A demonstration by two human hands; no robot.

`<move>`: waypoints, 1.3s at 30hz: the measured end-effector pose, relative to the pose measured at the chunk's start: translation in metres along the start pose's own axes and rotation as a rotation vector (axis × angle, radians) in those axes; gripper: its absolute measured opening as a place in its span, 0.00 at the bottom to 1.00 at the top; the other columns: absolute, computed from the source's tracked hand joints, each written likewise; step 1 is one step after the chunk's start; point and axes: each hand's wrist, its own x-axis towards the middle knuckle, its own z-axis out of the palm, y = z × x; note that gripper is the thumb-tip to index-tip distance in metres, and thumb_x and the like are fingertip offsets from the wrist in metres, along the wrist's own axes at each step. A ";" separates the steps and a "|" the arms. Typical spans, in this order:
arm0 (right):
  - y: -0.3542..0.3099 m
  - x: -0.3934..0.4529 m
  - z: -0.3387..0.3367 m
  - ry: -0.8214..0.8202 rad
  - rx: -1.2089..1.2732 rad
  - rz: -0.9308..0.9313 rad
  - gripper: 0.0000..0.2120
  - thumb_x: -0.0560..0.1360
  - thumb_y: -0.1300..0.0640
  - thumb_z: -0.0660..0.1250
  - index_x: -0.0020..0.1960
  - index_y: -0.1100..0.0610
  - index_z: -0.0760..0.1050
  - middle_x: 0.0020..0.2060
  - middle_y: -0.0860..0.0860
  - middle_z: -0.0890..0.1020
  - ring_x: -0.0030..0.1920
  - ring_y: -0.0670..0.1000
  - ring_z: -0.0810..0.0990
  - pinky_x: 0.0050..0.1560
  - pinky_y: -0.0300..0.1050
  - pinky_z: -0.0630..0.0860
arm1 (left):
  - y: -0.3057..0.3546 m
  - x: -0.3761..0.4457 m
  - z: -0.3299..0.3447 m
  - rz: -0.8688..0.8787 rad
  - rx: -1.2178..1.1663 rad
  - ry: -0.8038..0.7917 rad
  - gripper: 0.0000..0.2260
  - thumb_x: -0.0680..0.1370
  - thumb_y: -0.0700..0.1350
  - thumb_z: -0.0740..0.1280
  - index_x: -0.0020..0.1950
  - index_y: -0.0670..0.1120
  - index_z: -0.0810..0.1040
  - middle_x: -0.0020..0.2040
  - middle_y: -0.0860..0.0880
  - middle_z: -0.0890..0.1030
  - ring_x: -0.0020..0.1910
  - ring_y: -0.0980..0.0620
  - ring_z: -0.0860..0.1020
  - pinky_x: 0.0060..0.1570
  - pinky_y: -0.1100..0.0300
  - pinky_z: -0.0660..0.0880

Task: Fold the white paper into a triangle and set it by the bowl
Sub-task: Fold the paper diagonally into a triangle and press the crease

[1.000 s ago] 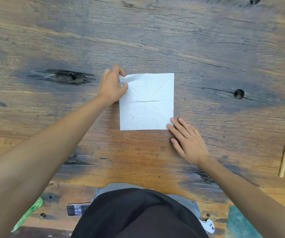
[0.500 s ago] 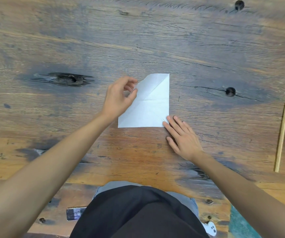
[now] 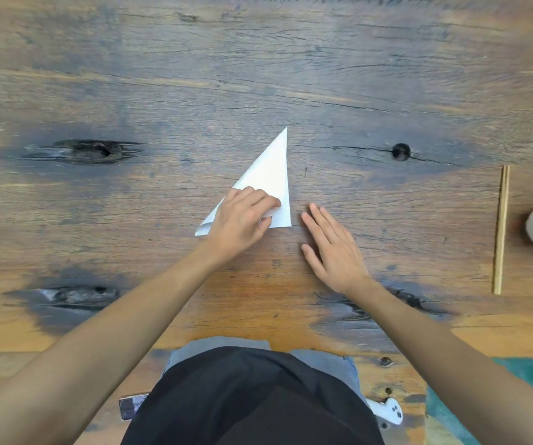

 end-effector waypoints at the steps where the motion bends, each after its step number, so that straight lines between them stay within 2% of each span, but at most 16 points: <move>1: 0.002 -0.002 0.001 0.000 0.005 0.009 0.30 0.86 0.47 0.58 0.84 0.51 0.54 0.85 0.49 0.53 0.84 0.49 0.50 0.81 0.53 0.58 | 0.001 0.000 0.005 0.024 0.023 -0.018 0.10 0.74 0.38 0.71 0.55 0.45 0.83 0.48 0.48 0.84 0.48 0.43 0.82 0.47 0.49 0.75; 5: 0.009 -0.009 0.007 0.019 0.018 0.016 0.30 0.86 0.47 0.58 0.84 0.52 0.54 0.85 0.50 0.53 0.84 0.50 0.51 0.81 0.54 0.57 | -0.003 0.001 0.023 0.086 0.083 -0.086 0.12 0.77 0.41 0.70 0.59 0.46 0.82 0.51 0.48 0.83 0.50 0.43 0.81 0.48 0.48 0.75; 16: 0.008 -0.009 0.020 0.078 0.030 0.022 0.28 0.86 0.46 0.57 0.84 0.51 0.57 0.84 0.51 0.55 0.84 0.51 0.52 0.81 0.53 0.51 | -0.014 0.004 0.041 0.124 0.101 -0.104 0.11 0.76 0.49 0.70 0.57 0.49 0.82 0.51 0.51 0.83 0.51 0.45 0.79 0.49 0.50 0.73; 28: -0.006 0.007 0.018 0.099 -0.016 -0.070 0.26 0.84 0.50 0.58 0.81 0.54 0.64 0.83 0.51 0.59 0.83 0.53 0.58 0.77 0.55 0.63 | -0.010 -0.001 0.041 0.141 0.105 -0.099 0.08 0.77 0.47 0.71 0.55 0.48 0.83 0.51 0.51 0.85 0.51 0.44 0.81 0.49 0.49 0.75; 39: -0.011 0.010 0.023 0.071 -0.072 -0.050 0.27 0.83 0.51 0.59 0.82 0.52 0.62 0.83 0.50 0.60 0.82 0.51 0.59 0.78 0.55 0.61 | -0.007 -0.003 0.040 0.143 0.088 -0.087 0.08 0.79 0.46 0.69 0.57 0.47 0.83 0.50 0.51 0.85 0.52 0.44 0.81 0.51 0.50 0.75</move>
